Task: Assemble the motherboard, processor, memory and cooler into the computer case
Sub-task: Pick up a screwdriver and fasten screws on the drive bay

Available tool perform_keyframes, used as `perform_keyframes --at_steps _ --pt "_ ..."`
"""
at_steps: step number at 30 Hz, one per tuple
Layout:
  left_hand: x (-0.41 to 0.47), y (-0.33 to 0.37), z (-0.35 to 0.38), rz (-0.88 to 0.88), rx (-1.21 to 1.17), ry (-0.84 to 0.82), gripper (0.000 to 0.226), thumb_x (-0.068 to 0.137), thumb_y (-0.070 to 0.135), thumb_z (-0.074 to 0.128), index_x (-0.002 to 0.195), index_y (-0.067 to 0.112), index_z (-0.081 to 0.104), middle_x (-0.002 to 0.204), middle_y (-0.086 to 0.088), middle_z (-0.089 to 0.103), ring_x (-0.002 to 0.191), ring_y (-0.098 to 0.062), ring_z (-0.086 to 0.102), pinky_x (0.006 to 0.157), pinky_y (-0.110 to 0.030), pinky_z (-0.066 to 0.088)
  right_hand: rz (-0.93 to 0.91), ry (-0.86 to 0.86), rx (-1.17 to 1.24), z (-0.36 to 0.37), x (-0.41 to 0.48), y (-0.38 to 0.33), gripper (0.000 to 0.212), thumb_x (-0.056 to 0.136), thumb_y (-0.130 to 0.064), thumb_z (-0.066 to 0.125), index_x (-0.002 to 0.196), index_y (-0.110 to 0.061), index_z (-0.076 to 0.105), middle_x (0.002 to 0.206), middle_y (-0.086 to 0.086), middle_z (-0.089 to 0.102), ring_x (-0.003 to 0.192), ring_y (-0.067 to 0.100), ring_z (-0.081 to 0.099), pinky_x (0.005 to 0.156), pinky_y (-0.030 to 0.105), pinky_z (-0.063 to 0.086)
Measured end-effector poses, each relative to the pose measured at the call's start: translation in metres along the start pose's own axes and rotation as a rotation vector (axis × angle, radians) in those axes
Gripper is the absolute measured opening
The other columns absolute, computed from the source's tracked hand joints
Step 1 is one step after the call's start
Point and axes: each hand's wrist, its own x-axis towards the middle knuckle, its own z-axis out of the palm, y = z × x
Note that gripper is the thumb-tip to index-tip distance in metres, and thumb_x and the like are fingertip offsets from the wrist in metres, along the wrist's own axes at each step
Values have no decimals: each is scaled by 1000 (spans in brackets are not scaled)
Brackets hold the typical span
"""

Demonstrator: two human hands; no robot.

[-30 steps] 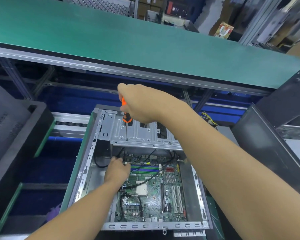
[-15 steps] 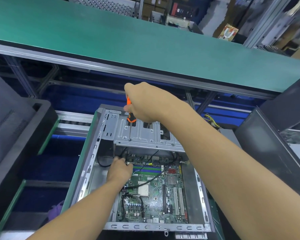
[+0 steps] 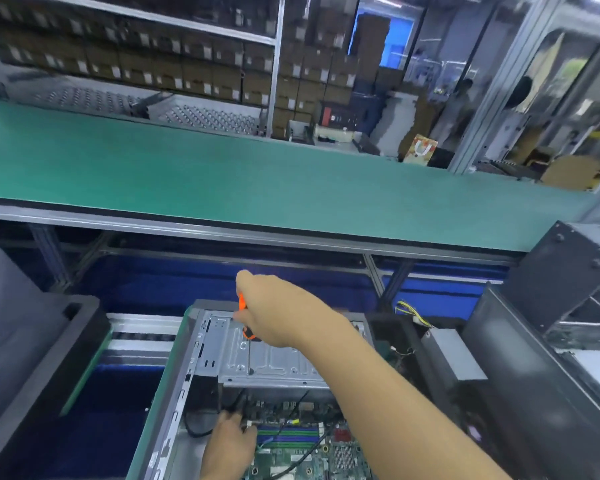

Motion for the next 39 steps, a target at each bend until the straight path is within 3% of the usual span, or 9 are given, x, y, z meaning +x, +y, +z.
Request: perform_keyframes --at_steps 4,10,13,18,25,28,32,34,39 --pt "3 3 -9 -1 7 -39 46 93 29 52 139 25 52 137 -4 50 95 -15 55 96 -28 47 -3 22 45 -4 1 2 21 104 -27 52 112 -11 42 99 12 58 80 30 61 69 45 53" --pt "-15 4 -16 42 2 -65 50 97 29 50 143 13 45 122 -3 63 62 -1 53 50 -16 40 1 78 86 1 -4 7 28 101 -35 56 115 -15 42 90 5 57 67 20 56 53 33 37" --pt "-25 8 -26 55 52 -69 48 97 31 48 143 17 46 97 7 59 53 2 43 48 -11 33 -11 124 101 6 -8 10 30 101 -36 58 114 -16 40 85 2 54 62 16 54 48 29 34" --pt "-48 16 -38 97 109 -88 47 97 28 46 142 17 47 98 -1 70 42 -2 45 40 -14 35 -16 210 194 19 -21 16 33 100 -33 60 117 -14 37 86 7 58 65 25 58 51 32 40" --pt "-79 20 -44 86 13 -39 46 95 28 46 140 21 50 131 -11 61 56 -3 58 69 -29 54 -20 376 264 3 -45 22 29 102 -31 56 117 -12 38 92 13 67 79 35 67 75 49 57" --pt "-90 21 -52 89 -76 25 43 97 26 48 138 18 53 136 -1 58 96 -13 62 85 -26 46 -69 516 309 -18 -62 19 28 102 -29 56 116 -11 40 89 10 67 79 34 65 76 49 56" --pt "-99 28 -64 27 -281 159 37 95 15 46 128 18 60 118 -2 67 91 -29 67 81 -42 55 -133 798 433 -47 -101 27 28 100 -30 60 113 -14 42 80 2 60 72 25 66 70 45 55" --pt "-104 36 -69 2 -427 189 33 96 12 45 123 16 63 112 -5 68 86 -22 64 84 -46 55 -151 898 558 -50 -123 35 25 99 -29 62 106 -15 42 78 5 62 65 19 70 64 41 57" --pt "-133 55 -73 4 -717 167 28 99 17 50 125 12 61 119 -4 64 97 -18 66 77 -31 55 -126 970 810 -25 -161 47 23 99 -23 63 96 -20 40 78 16 63 60 10 71 55 30 59"
